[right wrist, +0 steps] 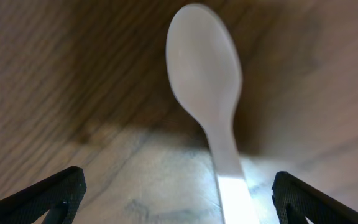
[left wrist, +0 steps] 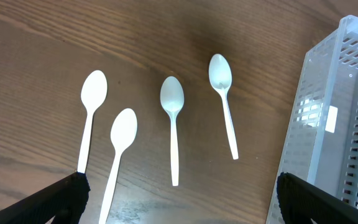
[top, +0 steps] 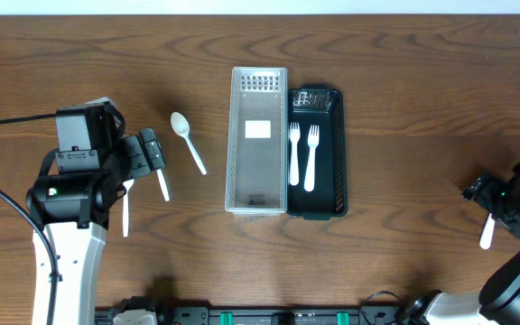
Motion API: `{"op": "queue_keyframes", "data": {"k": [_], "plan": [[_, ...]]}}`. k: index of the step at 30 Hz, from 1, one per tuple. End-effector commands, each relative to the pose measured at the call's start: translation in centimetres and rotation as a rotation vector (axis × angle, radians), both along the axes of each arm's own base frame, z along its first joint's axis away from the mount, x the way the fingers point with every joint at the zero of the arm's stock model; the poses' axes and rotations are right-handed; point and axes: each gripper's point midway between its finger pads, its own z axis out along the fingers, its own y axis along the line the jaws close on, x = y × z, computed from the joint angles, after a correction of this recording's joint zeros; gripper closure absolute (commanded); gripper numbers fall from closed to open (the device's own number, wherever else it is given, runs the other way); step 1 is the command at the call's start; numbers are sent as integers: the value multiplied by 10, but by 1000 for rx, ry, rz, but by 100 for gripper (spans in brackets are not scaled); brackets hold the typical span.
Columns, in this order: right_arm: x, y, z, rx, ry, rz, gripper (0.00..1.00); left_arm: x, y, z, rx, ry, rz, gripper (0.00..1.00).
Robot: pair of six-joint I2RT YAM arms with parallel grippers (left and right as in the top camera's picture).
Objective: Pack container
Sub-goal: 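Grasp a white spoon on the right with the right gripper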
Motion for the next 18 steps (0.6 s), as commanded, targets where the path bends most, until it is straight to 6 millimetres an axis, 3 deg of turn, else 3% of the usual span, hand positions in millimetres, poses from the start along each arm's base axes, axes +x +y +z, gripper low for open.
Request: {"op": "queue_keyframes", "data": {"k": [1,7,13,18], "plan": [[0,3,-12,27,-3,13,1,2,2,7,0,-17,13,2],[10,-6,-19,2,-31,17,1,2,2,7,0,-17,13,2],[3,1,-32,40,12,18,5,2,2,7,0,-17,13,2],[-3,6,-37,61,37,18,28,2,2,7,0,-20,13,2]]}}
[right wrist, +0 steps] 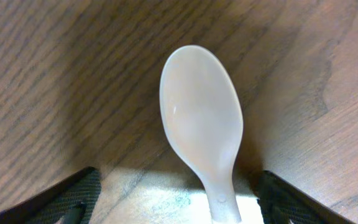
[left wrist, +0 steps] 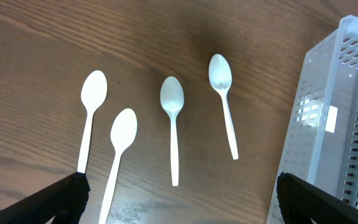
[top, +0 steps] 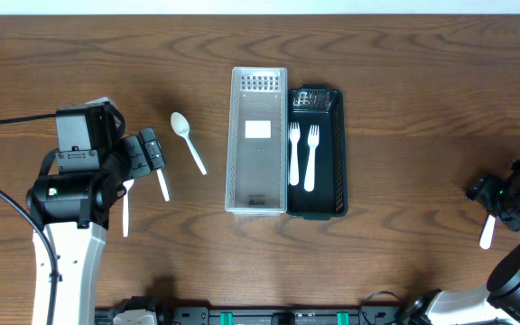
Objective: Pack container
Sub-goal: 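Grasp a white spoon on the right with the right gripper, then place the spoon in the black basket and withdraw right gripper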
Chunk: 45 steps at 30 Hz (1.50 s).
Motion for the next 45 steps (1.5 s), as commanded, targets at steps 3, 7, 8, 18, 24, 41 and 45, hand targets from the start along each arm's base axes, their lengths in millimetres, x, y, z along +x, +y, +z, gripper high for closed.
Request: {"op": "queue_keyframes", "data": {"k": [3,7,8,18,24,41,45], "plan": [[-14,19,-23,97,48,-1,44,2,2,7,1,-21,13,2],[-10,21,-23,113,30,4,60,2,2,7,2,-20,15,2],[-9,22,-23,117,26,5,62,2,2,7,2,-20,15,2],[-7,22,-22,126,11,-9,76,2,2,7,2,-20,14,2],[-4,25,-21,144,-3,-6,81,2,2,7,2,-20,14,2],[48,59,65,89,-169,155,99,2,2,7,2,-20,15,2],[71,113,118,106,-234,270,99,2,2,7,2,-20,15,2]]}}
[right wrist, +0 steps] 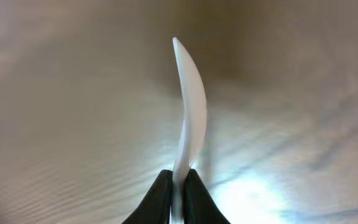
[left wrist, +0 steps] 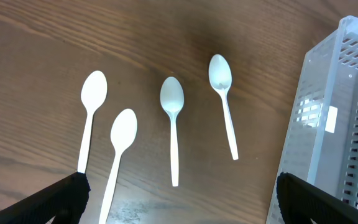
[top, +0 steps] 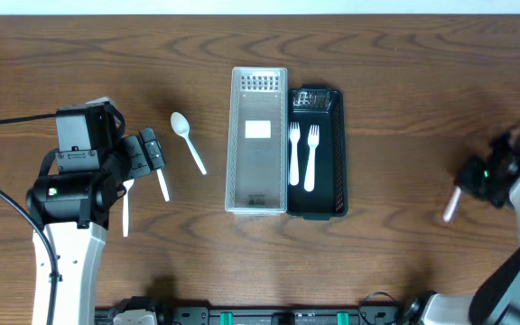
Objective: Pack container
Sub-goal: 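Place the spoon in the black basket and withdraw right gripper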
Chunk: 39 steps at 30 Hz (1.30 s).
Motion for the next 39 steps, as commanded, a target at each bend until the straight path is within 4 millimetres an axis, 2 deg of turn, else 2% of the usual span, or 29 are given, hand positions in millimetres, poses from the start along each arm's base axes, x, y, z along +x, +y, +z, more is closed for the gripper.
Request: {"op": "queue_keyframes", "data": {"k": [1,4,9,12,17,21,26,33,34,35,36,37,39], "plan": [[32,45,60,-1,-140,103,99,2,2,7,2,-19,14,2],[47,96,90,16,-197,206,99,2,2,7,2,-19,14,2],[58,178,112,83,-245,315,99,2,2,7,2,-19,14,2],[59,215,112,73,-264,380,99,2,2,7,2,-19,14,2],[55,258,87,29,-206,460,99,2,2,7,2,-19,14,2],[51,272,62,26,-138,497,99,2,2,7,2,-18,14,2],[48,279,30,14,-50,534,99,2,2,7,2,-18,14,2],[49,286,9,14,-11,567,98,2,2,7,2,-18,14,2],[50,289,9,27,-17,580,85,2,2,7,2,-18,14,2],[51,293,10,38,-31,604,59,2,2,7,2,-18,14,2],[53,296,12,44,-48,626,39,2,2,7,2,-18,14,2],[57,298,16,42,-63,640,34,2,2,7,2,-19,14,2],[64,301,29,29,-93,667,32,2,2,7,2,-18,14,2]]}}
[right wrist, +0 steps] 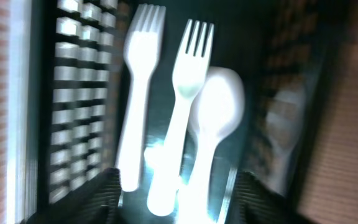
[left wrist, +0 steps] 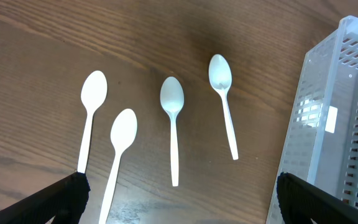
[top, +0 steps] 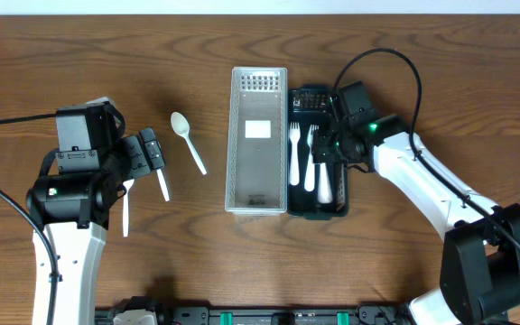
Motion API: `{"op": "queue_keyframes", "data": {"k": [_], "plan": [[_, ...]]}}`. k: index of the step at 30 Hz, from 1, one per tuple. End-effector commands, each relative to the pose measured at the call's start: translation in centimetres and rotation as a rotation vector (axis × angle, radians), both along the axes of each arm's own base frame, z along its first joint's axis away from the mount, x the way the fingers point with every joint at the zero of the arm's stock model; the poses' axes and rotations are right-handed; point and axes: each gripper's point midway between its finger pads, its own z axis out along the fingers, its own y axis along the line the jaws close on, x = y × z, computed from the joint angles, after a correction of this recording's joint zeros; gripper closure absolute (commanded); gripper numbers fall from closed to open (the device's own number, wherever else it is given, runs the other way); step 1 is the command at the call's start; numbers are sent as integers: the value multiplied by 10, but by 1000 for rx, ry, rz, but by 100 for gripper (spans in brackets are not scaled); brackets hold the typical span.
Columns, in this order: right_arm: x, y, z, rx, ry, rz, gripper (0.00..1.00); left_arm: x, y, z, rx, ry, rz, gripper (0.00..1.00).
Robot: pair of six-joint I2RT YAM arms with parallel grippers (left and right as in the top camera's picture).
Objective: Pack container
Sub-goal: 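Place the spoon in the black basket and withdraw right gripper, then grasp the last white fork at the right edge with the right gripper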
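The black basket (top: 337,194) holds two white forks (top: 294,155) and a white spoon (right wrist: 215,121) lying to their right. My right gripper (right wrist: 180,186) hovers over that basket, open, the spoon's handle lying between its spread fingers and free of them. Beside it on the left stands the clear slotted basket (top: 258,171), empty but for a label. Several white spoons (left wrist: 173,124) lie on the wood to the left. My left gripper (left wrist: 179,190) hangs open above their handles and holds nothing.
One more white fork lies at the table's far right edge. The clear basket's wall (left wrist: 328,124) stands close to the right of my left gripper. A spoon (top: 188,142) lies between the left arm and the clear basket.
My right gripper was shut on a spoon held over the table's right side. Now it is open over the black basket, and the spoon lies beside the two forks. The left arm has not moved.
My right gripper stood open around a spoon at the table's far right edge, then closer down on it. Then it was shut on the spoon, held clear of the table further in. Now the spoon lies in the black basket and the gripper is open. The left arm stayed still throughout.
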Motion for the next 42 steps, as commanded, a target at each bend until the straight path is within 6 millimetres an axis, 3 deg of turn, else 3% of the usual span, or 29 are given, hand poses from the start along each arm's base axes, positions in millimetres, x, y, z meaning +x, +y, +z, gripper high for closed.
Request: {"op": "queue_keyframes", "data": {"k": [1,3,7,12,15,21,25,30,38,42], "plan": [[16,11,26,4,-71,75,31,2,2,7,2,-19,15,2],[30,-2,46,-42,-102,33,27,2,2,7,2,-19,15,2],[48,-84,96,-258,-133,-230,19,1,2,6,2,-14,14,2],[44,-183,153,-327,-135,-483,12,0,2,6,2,-11,15,2],[29,-238,161,-308,-102,-624,10,0,2,6,2,-11,15,2],[-22,-324,145,-310,45,-850,8,1,2,6,2,-16,15,2],[-49,-355,132,-288,112,-908,7,5,2,9,3,-33,15,2],[-75,-379,106,-275,184,-924,7,4,3,9,3,-31,15,2],[-101,-387,42,-259,263,-918,6,4,2,9,2,-32,15,2],[-111,-394,19,-256,271,-947,5,4,2,9,2,-31,15,2]]}}
